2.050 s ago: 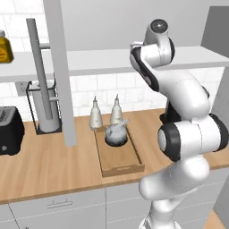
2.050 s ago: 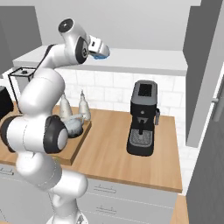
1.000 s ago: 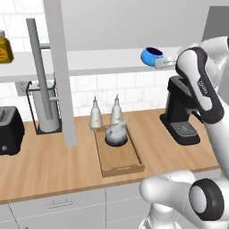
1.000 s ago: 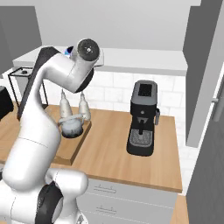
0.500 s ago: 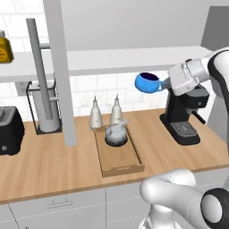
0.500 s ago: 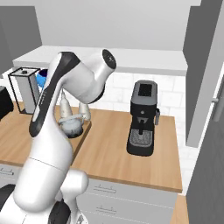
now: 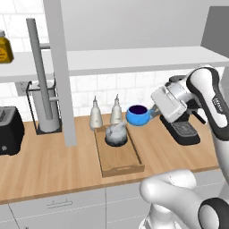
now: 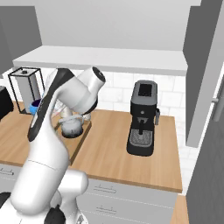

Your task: Pick the kettle from the counter and place it on the tray. Then pick the mug from the cabinet and place it on the tray. Then close the cabinet doors.

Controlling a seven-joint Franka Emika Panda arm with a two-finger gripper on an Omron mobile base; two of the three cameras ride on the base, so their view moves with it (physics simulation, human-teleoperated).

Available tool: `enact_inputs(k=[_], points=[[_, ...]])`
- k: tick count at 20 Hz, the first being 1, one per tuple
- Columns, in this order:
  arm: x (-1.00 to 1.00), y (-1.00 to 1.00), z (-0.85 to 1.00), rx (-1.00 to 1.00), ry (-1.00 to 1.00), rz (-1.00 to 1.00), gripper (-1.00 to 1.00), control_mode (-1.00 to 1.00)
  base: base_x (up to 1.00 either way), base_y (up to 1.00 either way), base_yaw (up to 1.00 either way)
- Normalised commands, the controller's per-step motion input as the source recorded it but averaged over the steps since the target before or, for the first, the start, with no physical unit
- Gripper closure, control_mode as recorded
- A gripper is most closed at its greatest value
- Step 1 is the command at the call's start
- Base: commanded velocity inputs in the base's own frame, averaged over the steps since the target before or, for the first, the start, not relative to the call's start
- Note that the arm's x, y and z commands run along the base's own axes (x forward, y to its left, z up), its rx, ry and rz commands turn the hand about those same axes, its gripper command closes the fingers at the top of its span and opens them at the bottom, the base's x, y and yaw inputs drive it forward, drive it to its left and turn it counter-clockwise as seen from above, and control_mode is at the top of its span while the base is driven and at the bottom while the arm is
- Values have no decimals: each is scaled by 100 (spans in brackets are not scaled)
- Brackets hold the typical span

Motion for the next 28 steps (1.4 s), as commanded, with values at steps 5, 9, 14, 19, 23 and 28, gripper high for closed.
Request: enact_inputs(k=[5, 9, 14, 19, 23, 28], points=[[-8, 18, -100, -3, -9, 8, 100, -100, 0, 0, 0], [0, 9, -100, 0, -7, 2, 100, -100, 0, 0, 0], [18, 0, -84, 0, -1, 0, 100, -100, 0, 0, 0], [55, 0, -48, 5, 3, 1, 100, -100, 0, 0, 0], [68, 0, -45, 6, 5, 0, 100, -100, 0, 0, 0], [74, 0, -41, 6, 11, 1, 100, -100, 0, 0, 0]])
